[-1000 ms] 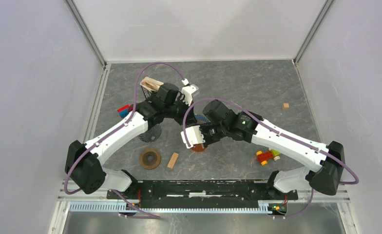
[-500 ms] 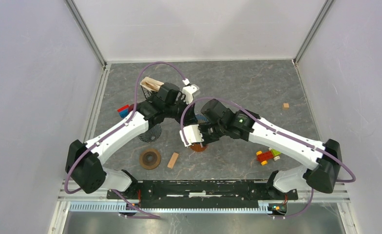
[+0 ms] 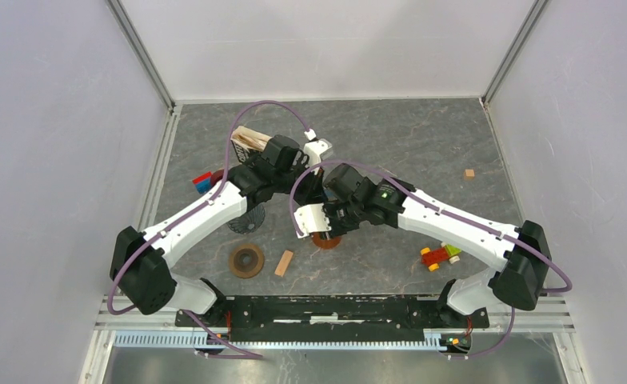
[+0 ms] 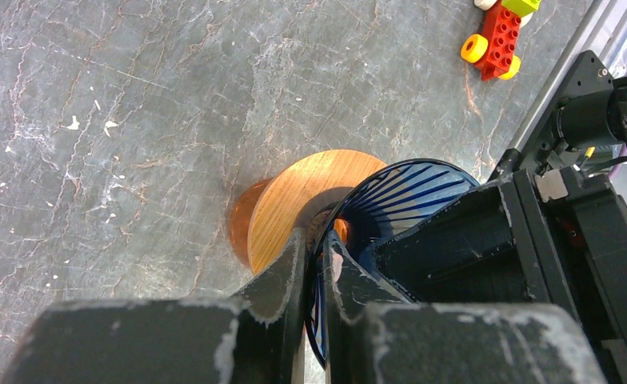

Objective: Place the coffee filter in the dripper
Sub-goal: Place the coffee dripper in the dripper holder.

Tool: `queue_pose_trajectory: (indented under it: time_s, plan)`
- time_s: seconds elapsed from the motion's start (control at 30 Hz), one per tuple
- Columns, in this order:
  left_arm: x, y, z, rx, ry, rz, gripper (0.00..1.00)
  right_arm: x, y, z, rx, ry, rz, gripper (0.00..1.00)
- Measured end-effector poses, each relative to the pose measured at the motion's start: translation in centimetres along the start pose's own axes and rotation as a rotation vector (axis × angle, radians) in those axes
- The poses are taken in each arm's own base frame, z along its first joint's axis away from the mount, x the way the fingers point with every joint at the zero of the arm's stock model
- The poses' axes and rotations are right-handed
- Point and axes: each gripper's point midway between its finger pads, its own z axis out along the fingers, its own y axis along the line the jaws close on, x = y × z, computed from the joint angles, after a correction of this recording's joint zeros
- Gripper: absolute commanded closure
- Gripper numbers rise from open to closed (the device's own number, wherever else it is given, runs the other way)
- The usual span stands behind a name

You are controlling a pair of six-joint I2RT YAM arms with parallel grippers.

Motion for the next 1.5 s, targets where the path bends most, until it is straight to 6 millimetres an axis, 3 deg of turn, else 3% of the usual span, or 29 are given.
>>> queue_pose_trajectory:
  time_s: [0.23, 0.4, 0.6, 0.93, 1.17, 1.4, 1.5]
  plan:
    - [0.1, 0.1, -0.1, -0.008, 0.008, -0.003, 0.98, 0.0, 0.1, -0.5, -0.008, 0.009, 0.008, 0.42]
    - [0.1, 0.1, -0.2, -0.008, 0.009, -0.004, 0.96, -0.3, 0.1, -1.2, 0.003, -0.004, 0.009, 0.39]
    - [0.2, 0.1, -0.3, -0.010, 0.013, -0.005, 0.75, -0.9, -0.3, -2.4, 0.029, -0.024, 0.002, 0.38]
    - [2.9, 1.1, -0.9, -0.068, 0.118, -0.038, 0.61, -1.2, -0.6, -3.8, 0.060, -0.044, -0.001, 0.37]
    - [2.6, 1.2, -1.1, -0.073, 0.117, -0.039, 0.60, -1.3, -0.8, -4.2, 0.072, -0.050, 0.000, 0.45]
    - [1.4, 1.0, -1.4, -0.072, 0.093, -0.031, 0.58, -1.1, -0.9, -4.1, 0.071, -0.043, -0.010, 0.65]
    - [1.0, 0.9, -1.6, -0.072, 0.086, -0.028, 0.57, -1.0, -0.9, -3.9, 0.071, -0.033, -0.015, 0.70]
